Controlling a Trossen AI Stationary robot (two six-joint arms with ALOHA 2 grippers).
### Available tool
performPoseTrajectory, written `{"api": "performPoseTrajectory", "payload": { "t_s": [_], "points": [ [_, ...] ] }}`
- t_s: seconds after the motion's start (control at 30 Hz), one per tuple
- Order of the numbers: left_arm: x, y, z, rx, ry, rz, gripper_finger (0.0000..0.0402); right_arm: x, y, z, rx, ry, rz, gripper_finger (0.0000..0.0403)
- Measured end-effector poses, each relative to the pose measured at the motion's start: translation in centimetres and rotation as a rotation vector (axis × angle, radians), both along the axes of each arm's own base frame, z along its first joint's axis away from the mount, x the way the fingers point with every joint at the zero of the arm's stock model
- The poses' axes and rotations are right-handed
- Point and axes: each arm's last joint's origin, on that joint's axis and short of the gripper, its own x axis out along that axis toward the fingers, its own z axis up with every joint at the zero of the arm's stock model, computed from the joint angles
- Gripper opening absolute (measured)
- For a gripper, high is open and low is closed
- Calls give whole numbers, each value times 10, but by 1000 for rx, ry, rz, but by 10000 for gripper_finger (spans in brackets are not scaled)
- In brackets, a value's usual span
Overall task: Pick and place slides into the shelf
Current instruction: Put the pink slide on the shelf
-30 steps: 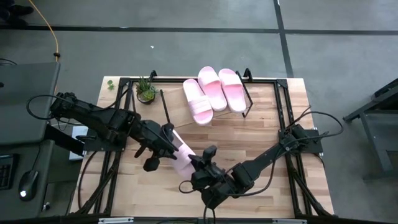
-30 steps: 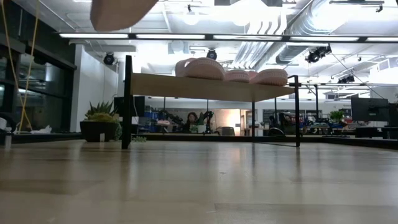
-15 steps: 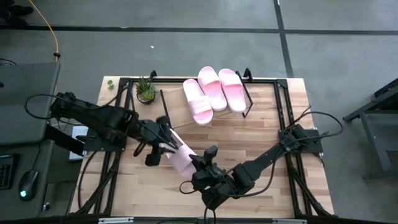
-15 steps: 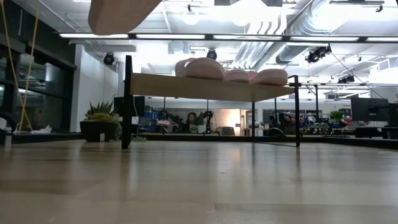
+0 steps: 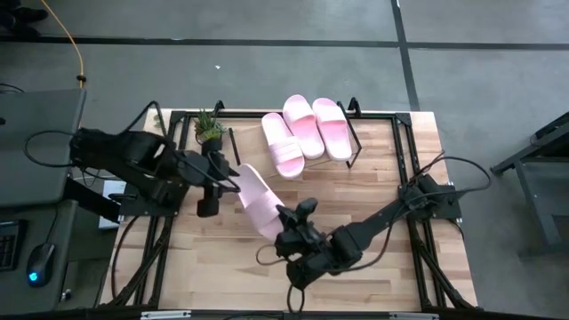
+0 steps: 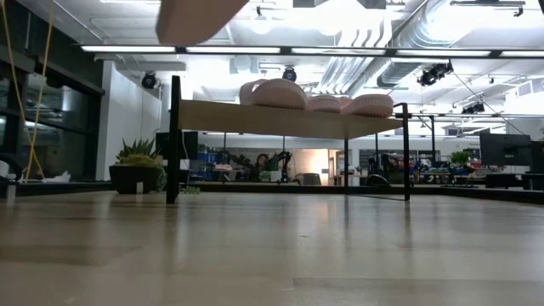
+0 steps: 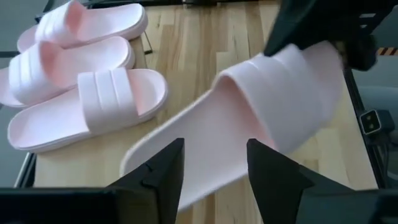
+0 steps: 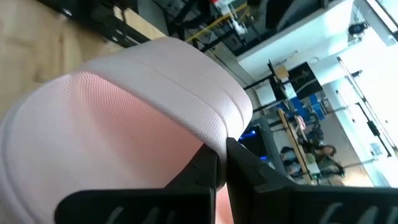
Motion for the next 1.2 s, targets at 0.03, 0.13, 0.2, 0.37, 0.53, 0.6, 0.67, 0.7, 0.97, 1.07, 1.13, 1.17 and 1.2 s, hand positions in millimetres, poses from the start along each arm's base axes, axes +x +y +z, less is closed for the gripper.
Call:
{"api": "performPoseTrajectory", "payload": {
  "t_s": [0.03, 0.13, 0.2, 0.37, 0.53, 0.6, 0.67, 0.7, 0.97, 1.07, 1.13, 1.17, 1.2],
  "points": [
    [-1, 0, 2, 0, 0, 0, 155, 1, -5, 1, 4, -4, -14, 0],
    [-5, 1, 6, -4, 4, 5, 147, 2, -20, 5, 15, -5, -53, 0],
    [-6, 1, 8, -7, 4, 7, 143, 3, -31, 6, 18, 4, -81, 0],
    [-9, 2, 5, -9, 44, 18, 135, 8, -54, 8, 21, 19, -137, 0],
    [-9, 2, 5, -10, 41, 18, 134, 16, -74, 8, 20, 57, -158, 0],
    [-9, 2, 5, -10, 41, 18, 134, 19, -84, 8, 24, 70, -170, 0],
    [-9, 2, 5, -10, 41, 18, 133, 22, -93, 8, 11, 84, -185, 0],
    [-9, 2, 5, -10, 41, 18, 133, 24, -98, 9, 5, 87, -192, 0],
    [-8, 1, 6, 5, 35, 0, 131, 40, -129, 12, 44, 116, -156, 0],
    [-8, 2, 6, 7, 36, -2, 132, 44, -140, 13, 48, 126, -149, 0],
    [-8, 2, 6, 12, 37, -8, 131, 46, -149, 13, 42, 126, -163, 0],
    [-8, 2, 6, 18, 38, -14, 131, 47, -153, 14, 38, 129, -169, 0],
    [-8, 2, 6, 23, 40, -19, 131, 47, -157, 14, 40, 134, -172, 0]
  ]
}}
